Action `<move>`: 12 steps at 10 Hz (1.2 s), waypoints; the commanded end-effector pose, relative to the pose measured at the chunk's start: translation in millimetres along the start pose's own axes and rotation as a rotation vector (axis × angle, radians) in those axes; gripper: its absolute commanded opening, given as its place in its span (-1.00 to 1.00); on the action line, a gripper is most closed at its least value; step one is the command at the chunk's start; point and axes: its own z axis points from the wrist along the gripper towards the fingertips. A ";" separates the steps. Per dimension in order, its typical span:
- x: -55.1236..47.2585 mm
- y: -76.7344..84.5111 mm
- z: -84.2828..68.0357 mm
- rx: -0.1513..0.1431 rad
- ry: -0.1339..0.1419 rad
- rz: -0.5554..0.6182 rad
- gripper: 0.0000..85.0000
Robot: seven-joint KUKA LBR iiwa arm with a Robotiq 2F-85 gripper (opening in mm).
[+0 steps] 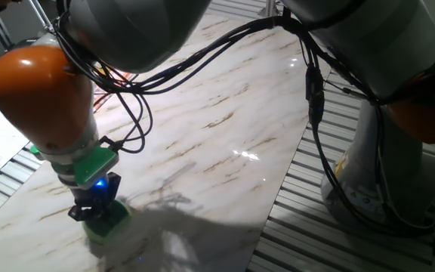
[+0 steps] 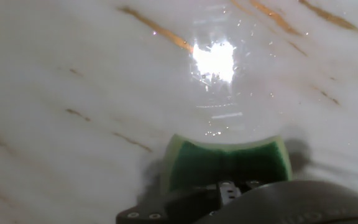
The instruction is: Clean the tabletop with a sponge
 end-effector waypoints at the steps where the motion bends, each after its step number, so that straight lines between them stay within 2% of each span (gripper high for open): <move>1: 3.1 2.0 1.4 0.006 -0.002 0.001 -1.00; 6: 19.8 6.8 7.6 0.017 -0.010 -0.007 -1.00; 11: 20.8 -7.1 13.5 0.033 -0.019 -0.040 -1.00; 12: 19.5 -10.6 9.9 0.036 -0.018 -0.046 -1.00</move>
